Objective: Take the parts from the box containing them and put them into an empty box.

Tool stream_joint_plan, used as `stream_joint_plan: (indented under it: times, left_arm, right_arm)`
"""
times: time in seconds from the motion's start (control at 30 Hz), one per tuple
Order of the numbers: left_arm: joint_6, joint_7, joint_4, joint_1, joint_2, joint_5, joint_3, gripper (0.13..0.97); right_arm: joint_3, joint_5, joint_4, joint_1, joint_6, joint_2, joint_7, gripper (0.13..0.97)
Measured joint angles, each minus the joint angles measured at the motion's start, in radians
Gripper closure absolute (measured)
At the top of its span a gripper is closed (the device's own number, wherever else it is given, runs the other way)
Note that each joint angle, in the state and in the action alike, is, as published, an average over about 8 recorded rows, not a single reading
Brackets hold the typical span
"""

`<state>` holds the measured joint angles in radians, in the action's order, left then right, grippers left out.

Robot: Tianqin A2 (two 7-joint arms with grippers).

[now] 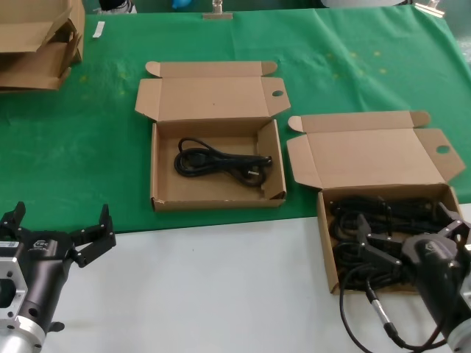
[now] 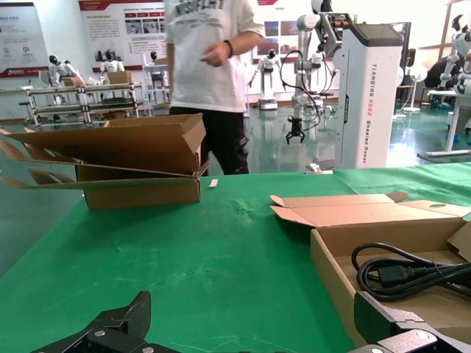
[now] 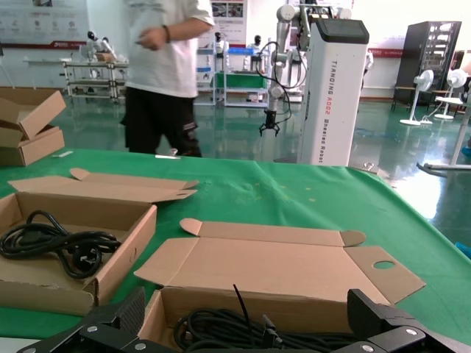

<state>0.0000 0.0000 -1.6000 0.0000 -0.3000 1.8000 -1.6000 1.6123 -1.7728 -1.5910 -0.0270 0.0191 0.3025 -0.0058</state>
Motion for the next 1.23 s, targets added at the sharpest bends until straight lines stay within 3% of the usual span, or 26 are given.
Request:
stream_joint_plan:
  times: [1.23]
  left_arm:
    - [0.000,0.000,0.000,0.000,0.000,0.000,0.000,0.132]
  right_arm:
    - [0.000,0.000,0.000,0.000,0.000,0.000,0.000,0.129]
